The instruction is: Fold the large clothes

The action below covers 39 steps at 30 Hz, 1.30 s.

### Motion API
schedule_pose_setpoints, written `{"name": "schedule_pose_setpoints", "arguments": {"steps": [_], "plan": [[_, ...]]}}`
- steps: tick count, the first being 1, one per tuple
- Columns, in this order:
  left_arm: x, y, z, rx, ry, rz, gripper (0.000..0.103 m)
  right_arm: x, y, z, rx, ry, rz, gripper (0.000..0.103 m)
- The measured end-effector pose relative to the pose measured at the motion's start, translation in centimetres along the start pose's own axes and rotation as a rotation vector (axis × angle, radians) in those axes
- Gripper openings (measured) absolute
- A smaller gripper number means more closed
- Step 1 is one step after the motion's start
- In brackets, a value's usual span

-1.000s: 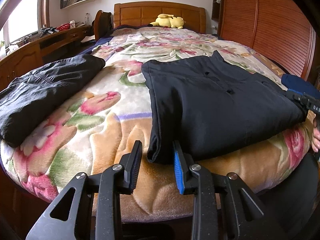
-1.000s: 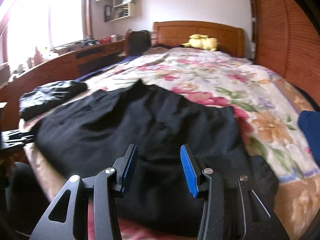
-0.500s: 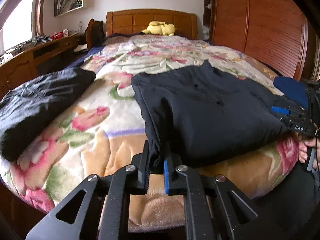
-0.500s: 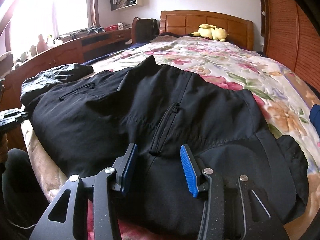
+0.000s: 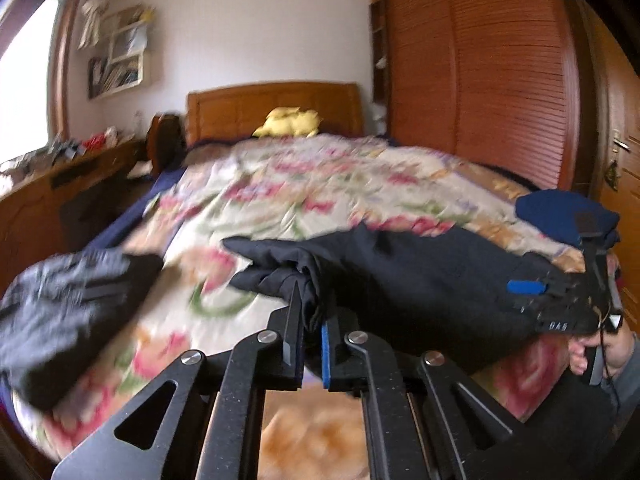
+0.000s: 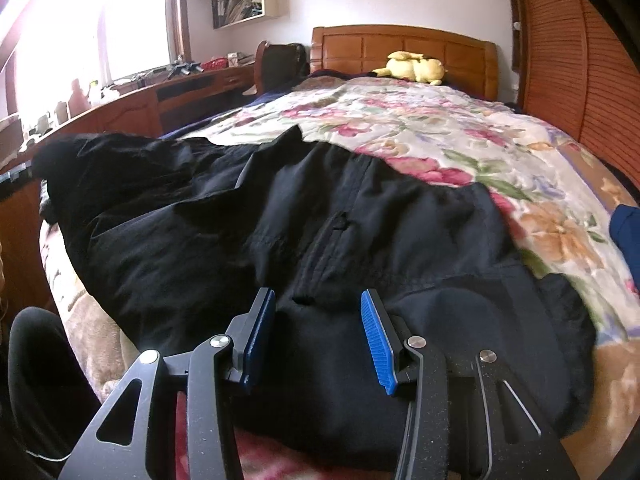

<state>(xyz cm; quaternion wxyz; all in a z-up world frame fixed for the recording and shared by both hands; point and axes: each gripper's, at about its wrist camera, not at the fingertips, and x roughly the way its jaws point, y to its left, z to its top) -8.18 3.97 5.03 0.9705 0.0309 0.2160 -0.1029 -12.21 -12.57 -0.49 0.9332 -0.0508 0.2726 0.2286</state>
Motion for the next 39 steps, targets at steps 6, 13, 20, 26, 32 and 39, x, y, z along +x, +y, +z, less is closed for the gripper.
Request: {"name": "schedule_pose_setpoints", "arguments": {"steps": [6,13,20,26,32,39], "plan": [[1.5,-5.8,4.8,0.108,-0.058,-0.106,0.006,-3.1,-2.3,-0.5,0.027,-0.038,-0.052,0.046],[3.1,-13.0,8.3,0.213,-0.077,-0.235,0.006,-5.7,-4.1,-2.1,0.066,-0.06,-0.059,0.046],[4.1,-19.5,9.4,0.289,-0.027,-0.353,0.006,-7.8,-4.4,-2.7,0.084,-0.087,-0.094,0.046],[4.7,-19.2,8.6,0.249,0.05,-0.38,0.013,-9.0,-4.5,-2.9,0.105,-0.106,-0.115,0.046],[3.2,-17.2,8.8,0.207,0.04,-0.415,0.027,-8.8,-3.5,-2.4,0.121,-0.12,-0.107,0.046],[0.8,-15.5,8.8,0.213,0.01,-0.402,0.031,-8.3,-2.0,-1.0,0.094,-0.147,-0.092,0.046]]}}
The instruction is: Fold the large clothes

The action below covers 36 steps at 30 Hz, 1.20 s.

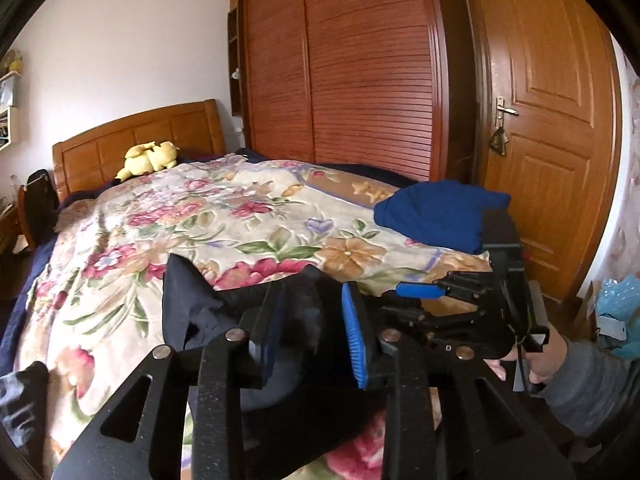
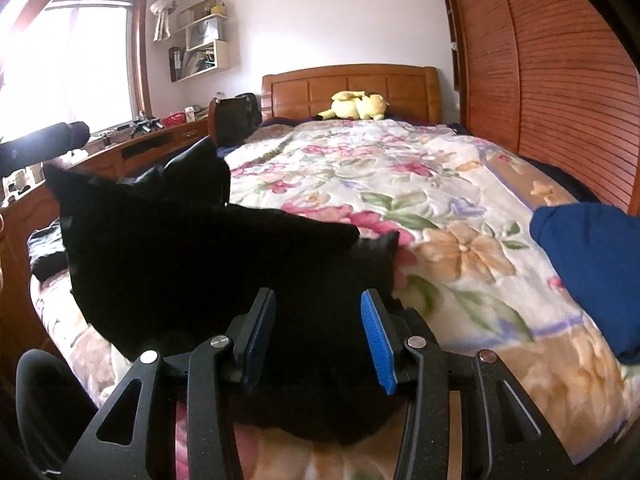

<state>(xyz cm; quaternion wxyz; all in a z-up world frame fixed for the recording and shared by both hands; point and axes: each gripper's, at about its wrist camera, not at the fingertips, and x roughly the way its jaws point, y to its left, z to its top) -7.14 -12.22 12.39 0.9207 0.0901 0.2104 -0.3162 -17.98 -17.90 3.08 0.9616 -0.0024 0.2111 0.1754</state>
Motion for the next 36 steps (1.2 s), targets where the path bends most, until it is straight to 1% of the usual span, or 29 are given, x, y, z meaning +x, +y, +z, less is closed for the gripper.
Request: {"name": "schedule_pose_setpoints", "arguments": {"steps": [3,6,8,13,16,20,21,24,28,31,33,36], "plan": [[-1.1,1.1,-0.4,-0.018,-0.012,0.036,0.031,0.2,0.6,0.6,-0.017,-0.009,0.008,0.046],[-2.5,2.6,-0.6,-0.064,-0.04,0.028,0.031,0.5,1.0,1.2,-0.034,-0.015,0.023,0.046],[-3.3,3.3,-0.6,-0.075,-0.055,0.042,0.031,0.8,1.4,1.4,-0.047,-0.015,0.026,0.046],[-5.1,6.0,-0.7,-0.109,-0.083,0.128,0.031,1.9,2.0,2.0,-0.074,-0.011,0.047,0.046],[-6.7,8.2,-1.4,-0.139,-0.095,0.188,0.031,2.3,2.5,2.5,-0.093,-0.015,0.063,0.046],[-9.0,10.7,-2.7,-0.178,-0.111,0.245,0.031,3.4,3.1,3.3,-0.119,-0.024,0.082,0.046],[-9.6,11.4,-3.2,-0.184,-0.108,0.272,0.031,3.7,3.3,3.5,-0.126,-0.025,0.088,0.046],[-10.4,13.4,-4.9,-0.215,-0.09,0.321,0.032,5.1,3.8,4.0,-0.144,-0.015,0.11,0.046],[-10.7,15.6,-8.1,-0.264,-0.05,0.37,0.032,7.6,5.0,4.2,-0.176,0.018,0.166,0.046],[-10.9,17.0,-10.6,-0.301,-0.02,0.4,0.032,9.7,6.5,4.4,-0.206,0.043,0.186,0.046],[-11.1,17.7,-12.0,-0.323,-0.003,0.413,0.032,11.4,7.2,4.8,-0.22,0.076,0.171,0.046],[-11.9,18.5,-13.6,-0.351,0.003,0.426,0.032,14.7,7.4,5.6,-0.234,0.129,0.074,0.046]]}}
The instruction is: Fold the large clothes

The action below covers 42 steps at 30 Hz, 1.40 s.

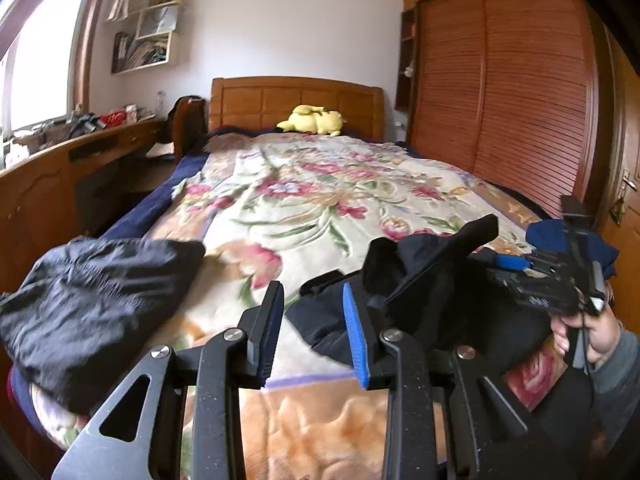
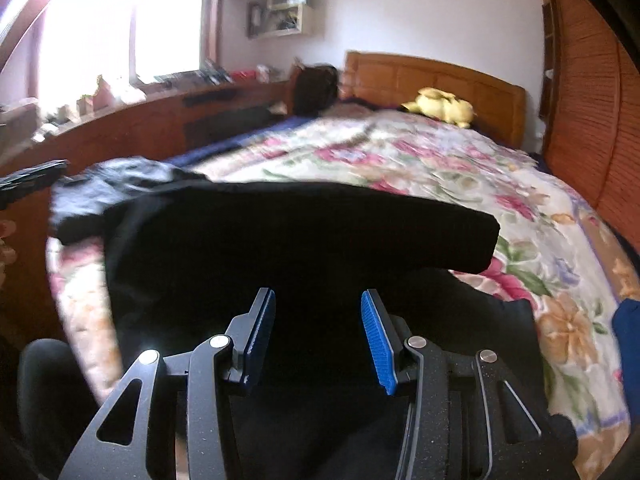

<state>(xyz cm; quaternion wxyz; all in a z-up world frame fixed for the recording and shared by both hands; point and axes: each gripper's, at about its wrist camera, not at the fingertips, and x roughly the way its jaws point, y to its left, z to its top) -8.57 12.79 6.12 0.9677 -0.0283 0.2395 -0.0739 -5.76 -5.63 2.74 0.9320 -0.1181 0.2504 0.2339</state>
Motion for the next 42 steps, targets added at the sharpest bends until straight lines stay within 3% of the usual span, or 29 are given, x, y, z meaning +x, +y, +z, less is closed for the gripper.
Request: {"name": "schedule_pose_setpoints", "arguments": {"steps": [6,9,12,18,23,26,28,37,42], "plan": [[-0.6,1.9,-0.7,-0.022,-0.011,0.008,0.032,4.3,-4.9,1.3,0.157,0.075,0.007,0.046],[-0.6,2.7,-0.8,-0.032,-0.017,0.005,0.032,7.0,-5.0,3.3,0.177,0.107,0.04,0.046],[-0.9,3.3,-1.0,-0.033,-0.02,0.012,0.032,9.4,-2.8,6.0,0.134,0.113,0.08,0.046],[-2.0,4.3,-1.2,-0.039,-0.03,0.042,0.032,11.3,4.1,8.7,-0.033,0.1,0.272,0.046],[-2.8,4.9,-1.4,-0.031,-0.04,0.077,0.032,9.7,6.6,8.0,-0.12,0.048,0.37,0.047],[-3.4,5.6,-1.6,-0.039,-0.046,0.092,0.032,9.8,7.4,7.0,-0.134,0.054,0.437,0.061],[-3.8,6.1,-1.9,-0.046,-0.048,0.1,0.032,9.4,7.9,6.0,-0.159,0.073,0.488,0.065],[-4.8,7.2,-2.7,-0.071,-0.048,0.115,0.032,11.2,12.2,4.9,-0.281,0.138,0.531,0.074],[-4.8,7.4,-2.9,-0.074,-0.044,0.118,0.032,11.4,14.2,4.0,-0.337,0.165,0.484,0.079]]}}
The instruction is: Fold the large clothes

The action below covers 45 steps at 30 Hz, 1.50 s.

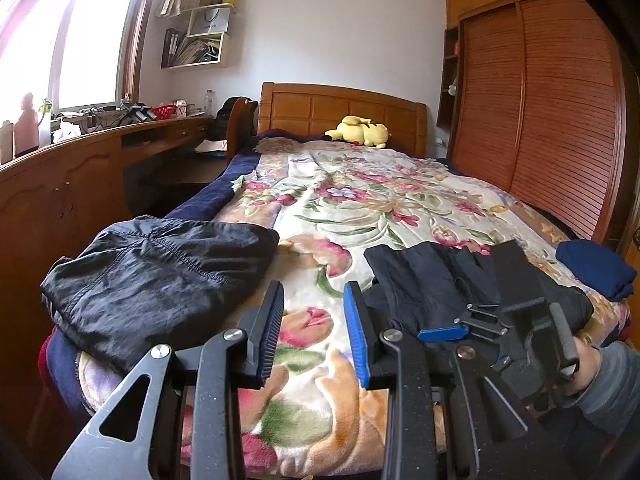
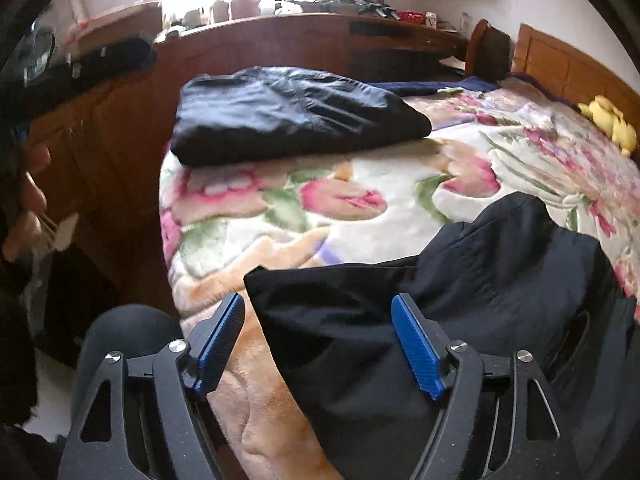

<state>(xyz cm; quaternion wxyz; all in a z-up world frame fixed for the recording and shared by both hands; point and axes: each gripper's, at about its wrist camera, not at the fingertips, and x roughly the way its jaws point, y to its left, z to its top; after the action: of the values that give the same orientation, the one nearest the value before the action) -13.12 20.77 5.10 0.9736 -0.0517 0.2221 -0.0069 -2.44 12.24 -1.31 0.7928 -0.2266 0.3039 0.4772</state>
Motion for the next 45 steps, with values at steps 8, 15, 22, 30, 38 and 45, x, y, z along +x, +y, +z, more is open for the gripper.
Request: {"name": "schedule_pose_setpoints", "arguments": {"steps": [8,15,22,30,38,45], "plan": [[0.5,-0.6,-0.3,0.0,0.018,-0.008,0.032,2.6,0.8,1.1,-0.006,0.049,-0.121,0.051],[1.3,-3.4,0.2,0.032,0.027,-0.057,0.032,-9.0,-3.2,1.7,0.128,-0.238,-0.218,0.007],[3.8,-9.6,1.3,0.086,0.034,-0.18,0.032,-24.3,-9.0,-6.3,0.33,-0.412,-0.533,0.007],[7.9,-18.7,1.8,0.175,0.074,-0.327,0.032,-26.7,-11.3,-21.6,0.625,-0.23,-0.697,0.007],[10.2,-26.2,2.7,0.224,0.095,-0.438,0.032,-28.1,-11.1,-25.3,0.715,-0.247,-0.682,0.006],[14.1,-30.8,3.9,0.268,0.127,-0.454,0.032,-30.6,-11.8,-24.4,0.705,-0.286,-0.647,0.014]]}}
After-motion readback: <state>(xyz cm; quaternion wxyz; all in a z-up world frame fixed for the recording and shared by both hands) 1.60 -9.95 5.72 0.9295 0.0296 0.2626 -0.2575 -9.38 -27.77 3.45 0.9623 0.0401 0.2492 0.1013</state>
